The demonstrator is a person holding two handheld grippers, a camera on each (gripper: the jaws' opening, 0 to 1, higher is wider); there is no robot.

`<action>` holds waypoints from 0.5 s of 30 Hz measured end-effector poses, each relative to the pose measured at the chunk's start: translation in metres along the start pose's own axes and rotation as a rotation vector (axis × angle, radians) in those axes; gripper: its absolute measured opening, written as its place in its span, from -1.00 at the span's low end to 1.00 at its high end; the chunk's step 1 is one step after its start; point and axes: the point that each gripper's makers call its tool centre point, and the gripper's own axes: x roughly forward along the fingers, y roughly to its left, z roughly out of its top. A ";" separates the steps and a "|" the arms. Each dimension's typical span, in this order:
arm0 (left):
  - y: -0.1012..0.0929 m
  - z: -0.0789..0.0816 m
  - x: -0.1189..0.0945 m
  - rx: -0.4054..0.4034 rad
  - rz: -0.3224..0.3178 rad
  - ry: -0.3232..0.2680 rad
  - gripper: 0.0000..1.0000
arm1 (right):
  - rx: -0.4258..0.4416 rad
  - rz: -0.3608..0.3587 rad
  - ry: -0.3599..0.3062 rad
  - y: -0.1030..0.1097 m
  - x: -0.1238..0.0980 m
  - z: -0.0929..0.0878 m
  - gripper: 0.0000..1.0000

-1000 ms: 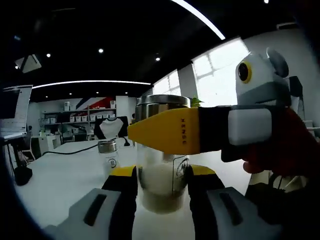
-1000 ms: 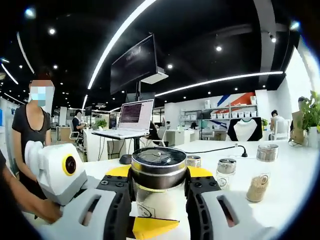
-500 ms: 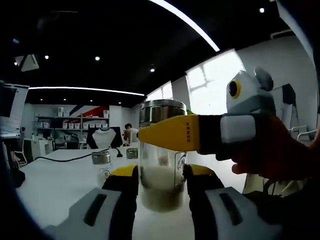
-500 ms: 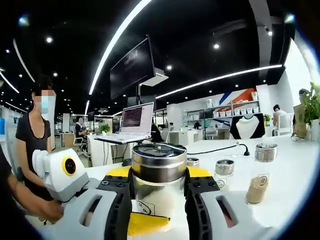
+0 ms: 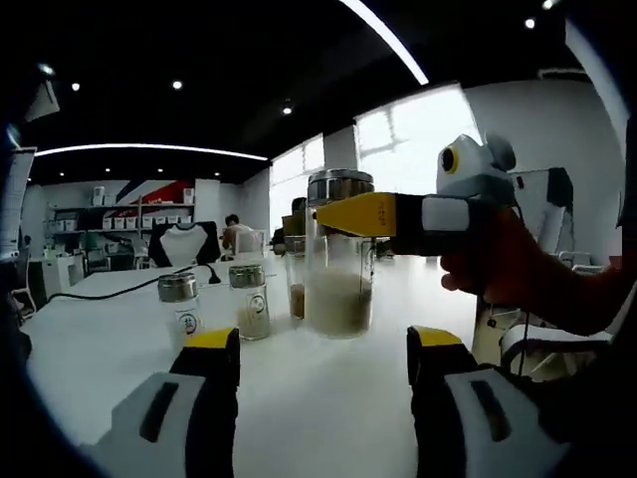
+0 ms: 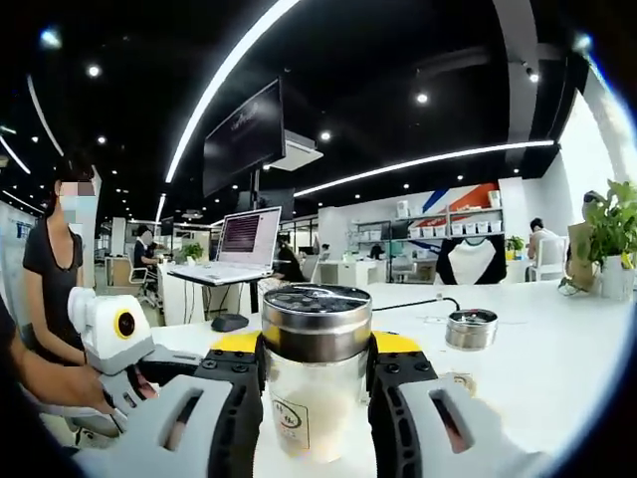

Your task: Rotate the seasoning bottle until the label or dispensing opening points toward the visible target arrow and the bottle remains upright within the marked orientation range

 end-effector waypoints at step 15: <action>0.027 0.019 -0.017 -0.007 0.059 -0.045 0.78 | -0.006 -0.077 0.030 -0.066 -0.024 0.005 -0.24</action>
